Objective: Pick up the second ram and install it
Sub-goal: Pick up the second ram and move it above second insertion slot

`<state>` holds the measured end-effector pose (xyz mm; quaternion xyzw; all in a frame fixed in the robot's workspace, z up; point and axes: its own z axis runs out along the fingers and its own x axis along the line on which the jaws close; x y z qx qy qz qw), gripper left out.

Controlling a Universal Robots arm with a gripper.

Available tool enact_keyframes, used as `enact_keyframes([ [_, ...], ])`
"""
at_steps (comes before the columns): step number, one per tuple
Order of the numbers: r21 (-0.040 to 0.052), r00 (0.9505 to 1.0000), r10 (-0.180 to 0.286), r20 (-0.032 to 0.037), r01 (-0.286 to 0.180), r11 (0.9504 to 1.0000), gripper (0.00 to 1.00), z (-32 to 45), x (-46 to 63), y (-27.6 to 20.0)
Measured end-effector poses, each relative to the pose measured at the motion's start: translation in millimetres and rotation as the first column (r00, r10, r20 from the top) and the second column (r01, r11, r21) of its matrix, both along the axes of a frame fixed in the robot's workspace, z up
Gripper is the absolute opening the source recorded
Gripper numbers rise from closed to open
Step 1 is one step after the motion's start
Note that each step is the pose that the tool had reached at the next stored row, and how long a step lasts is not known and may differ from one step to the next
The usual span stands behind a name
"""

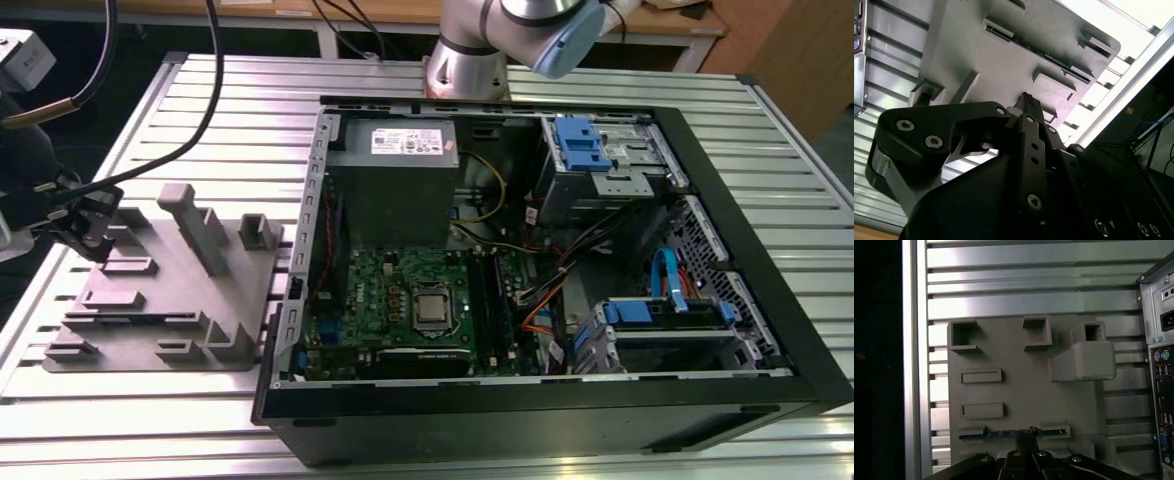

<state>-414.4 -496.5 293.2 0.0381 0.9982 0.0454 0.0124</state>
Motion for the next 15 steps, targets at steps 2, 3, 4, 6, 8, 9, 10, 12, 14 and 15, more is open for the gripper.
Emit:
enact_keyframes([
  [2, 0.0, 1.0, 0.0, 0.0, 0.0, 1.0, 0.07, -0.1, 0.0, 0.0],
  [3, 0.0, 1.0, 0.0, 0.0, 0.0, 1.0, 0.07, -0.1, 0.0, 0.0],
  [4, 0.0, 1.0, 0.0, 0.0, 0.0, 1.0, 0.07, -0.1, 0.0, 0.0],
  [6, 0.0, 1.0, 0.0, 0.0, 0.0, 1.0, 0.07, -0.2, -0.1, 0.0],
  [8, 0.0, 1.0, 0.0, 0.0, 0.0, 1.0, 0.07, -0.2, -0.1, 0.0],
  [9, 0.0, 1.0, 0.0, 0.0, 0.0, 1.0, 0.07, -0.2, -0.1, 0.0],
  [10, 0.0, 1.0, 0.001, 0.0, -0.001, 1.0, 0.07, -0.2, -0.1, 0.0],
  [12, 0.0001, 0.9999, 0.013, 0.0, -0.013, 0.9999, 0.07, -0.3, -0.1, 0.1],
  [14, 0.0001, 0.9992, 0.04, 0.0001, -0.04, 0.9992, 0.07, -0.5, -0.1, 0.1],
  [15, 0.0001, 0.9983, 0.058, 0.0001, -0.058, 0.9983, 0.07, -0.7, -0.1, 0.0],
])
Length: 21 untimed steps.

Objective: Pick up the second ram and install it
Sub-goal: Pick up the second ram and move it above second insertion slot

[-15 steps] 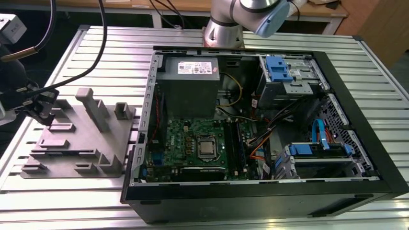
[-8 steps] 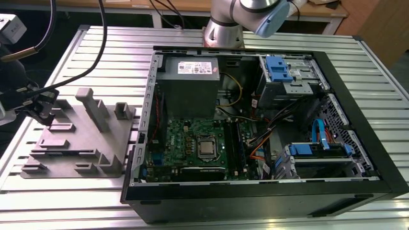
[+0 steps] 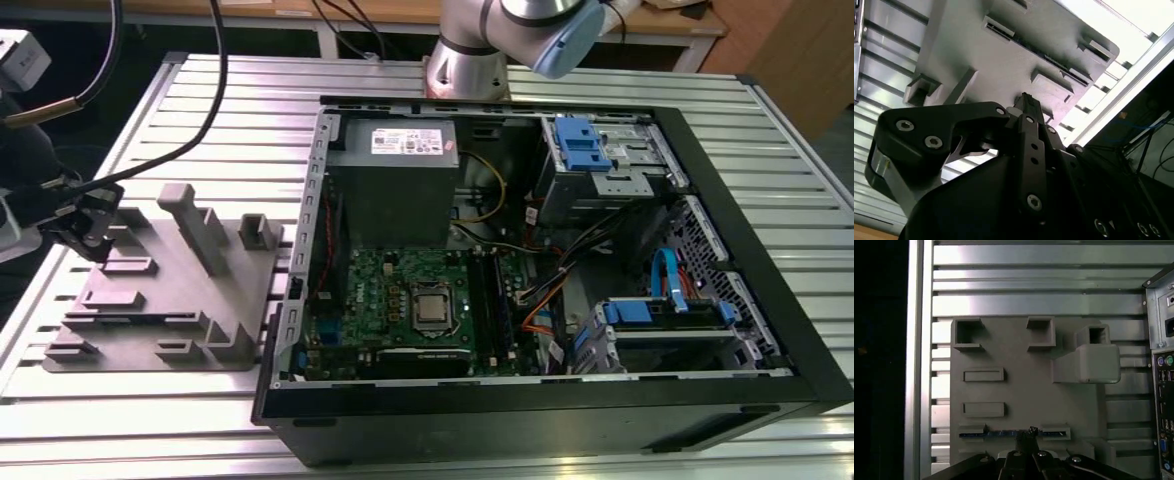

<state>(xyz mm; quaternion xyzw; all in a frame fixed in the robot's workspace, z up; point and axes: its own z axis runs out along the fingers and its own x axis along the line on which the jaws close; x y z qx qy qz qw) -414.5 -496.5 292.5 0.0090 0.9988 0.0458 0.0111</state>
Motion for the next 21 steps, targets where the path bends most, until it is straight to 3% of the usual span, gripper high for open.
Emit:
enact_keyframes([
  [5, -0.0008, 0.9959, 0.091, -0.0001, -0.091, 0.9959, 0.07, -1.1, 0.0, 0.0],
  [10, -0.002, 0.9837, 0.18, -0.0004, -0.18, 0.9837, 0.07, -2.2, 0.0, 0.0],
  [16, -0.0031, 0.9579, 0.287, -0.0006, -0.287, 0.9579, 0.07, -3.7, 0.0, 0.0],
  [21, -0.0032, 0.9279, 0.373, -0.0006, -0.373, 0.9279, 0.07, -6.8, 0.0, 0.0],
])
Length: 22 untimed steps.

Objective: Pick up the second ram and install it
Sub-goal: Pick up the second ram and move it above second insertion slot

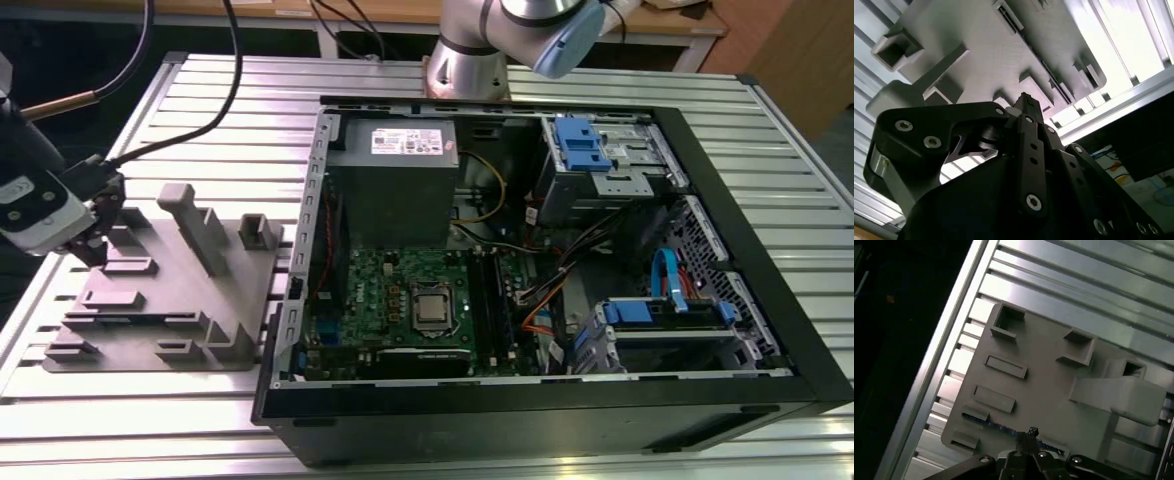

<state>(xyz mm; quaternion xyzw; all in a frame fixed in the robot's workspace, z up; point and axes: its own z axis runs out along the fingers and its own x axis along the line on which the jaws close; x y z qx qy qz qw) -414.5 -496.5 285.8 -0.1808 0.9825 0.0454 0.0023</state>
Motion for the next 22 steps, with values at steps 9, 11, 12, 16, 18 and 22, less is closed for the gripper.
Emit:
enact_keyframes([
  [9, 0.0, 0.9866, 0.163, 0.0, -0.163, 0.9866, 0.07, -6.1, 0.0, 0.0],
  [11, 0.0, 0.9801, 0.199, 0.0, -0.199, 0.9801, 0.07, -7.4, 0.0, 0.0],
  [12, 0.0, 0.9762, 0.217, 0.0, -0.217, 0.9762, 0.07, -8.0, 0.0, 0.0],
  [16, 0.0, 0.9578, 0.287, 0.0, -0.287, 0.9578, 0.07, -10.0, 0.0, 0.0],
  [18, 0.0, 0.9469, 0.322, -0.0001, -0.322, 0.9469, 0.07, -10.8, 0.0, 0.0],
  [22, -0.0002, 0.9213, 0.389, -0.0006, -0.389, 0.9213, 0.07, -12.5, 0.0, 0.0],
])
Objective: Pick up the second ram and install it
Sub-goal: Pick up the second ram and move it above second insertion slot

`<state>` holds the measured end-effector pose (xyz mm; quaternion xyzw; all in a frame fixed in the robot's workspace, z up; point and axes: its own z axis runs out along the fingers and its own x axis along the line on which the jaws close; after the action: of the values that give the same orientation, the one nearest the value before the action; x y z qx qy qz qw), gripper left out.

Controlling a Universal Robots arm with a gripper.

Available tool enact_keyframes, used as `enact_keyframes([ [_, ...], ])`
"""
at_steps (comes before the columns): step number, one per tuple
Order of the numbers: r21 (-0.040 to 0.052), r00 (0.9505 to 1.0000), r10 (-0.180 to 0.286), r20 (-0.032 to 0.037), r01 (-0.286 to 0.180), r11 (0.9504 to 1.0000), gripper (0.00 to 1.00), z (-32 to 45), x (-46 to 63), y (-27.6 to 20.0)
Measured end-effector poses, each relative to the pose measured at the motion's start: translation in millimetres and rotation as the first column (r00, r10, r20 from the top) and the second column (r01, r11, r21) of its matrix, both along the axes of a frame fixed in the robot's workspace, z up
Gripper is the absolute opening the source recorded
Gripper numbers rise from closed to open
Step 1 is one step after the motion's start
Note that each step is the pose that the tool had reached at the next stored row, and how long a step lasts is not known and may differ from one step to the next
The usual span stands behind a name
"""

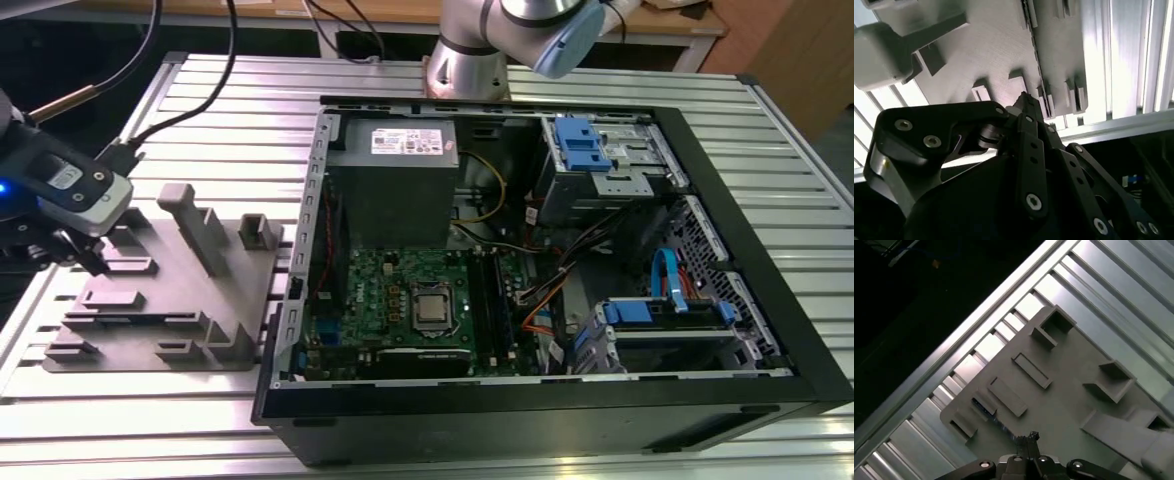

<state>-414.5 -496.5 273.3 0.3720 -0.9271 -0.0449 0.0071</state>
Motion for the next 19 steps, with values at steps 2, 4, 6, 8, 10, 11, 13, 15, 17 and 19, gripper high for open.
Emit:
enact_keyframes([
  [2, -0.0005, 0.9993, 0.038, -0.0007, -0.038, 0.9993, 0.07, -0.9, 0.0, 0.0],
  [4, -0.0009, 0.9973, 0.074, -0.0014, -0.074, 0.9973, 0.07, -1.7, 0.0, 0.0],
  [6, -0.0012, 0.994, 0.109, -0.002, -0.109, 0.994, 0.07, -2.5, 0.0, 0.0],
  [8, -0.0014, 0.9893, 0.146, -0.0024, -0.146, 0.9893, 0.07, -3.4, 0.0, 0.0],
  [10, -0.0015, 0.9833, 0.182, -0.0025, -0.182, 0.9833, 0.07, -4.1, 0.0, 0.0],
  [11, -0.0015, 0.9798, 0.2, -0.0025, -0.2, 0.9798, 0.07, -4.5, 0.0, 0.0],
  [13, -0.0016, 0.9719, 0.236, -0.0025, -0.236, 0.9719, 0.07, -5.2, 0.1, 0.0],
  [15, -0.0016, 0.9628, 0.27, -0.0025, -0.27, 0.9628, 0.07, -5.9, 0.1, 0.0],
  [17, -0.0015, 0.9524, 0.305, -0.0024, -0.305, 0.9524, 0.07, -6.8, 0.0, 0.0],
  [19, -0.0015, 0.9405, 0.34, -0.0024, -0.34, 0.9405, 0.07, -7.7, 0.1, 0.0],
])
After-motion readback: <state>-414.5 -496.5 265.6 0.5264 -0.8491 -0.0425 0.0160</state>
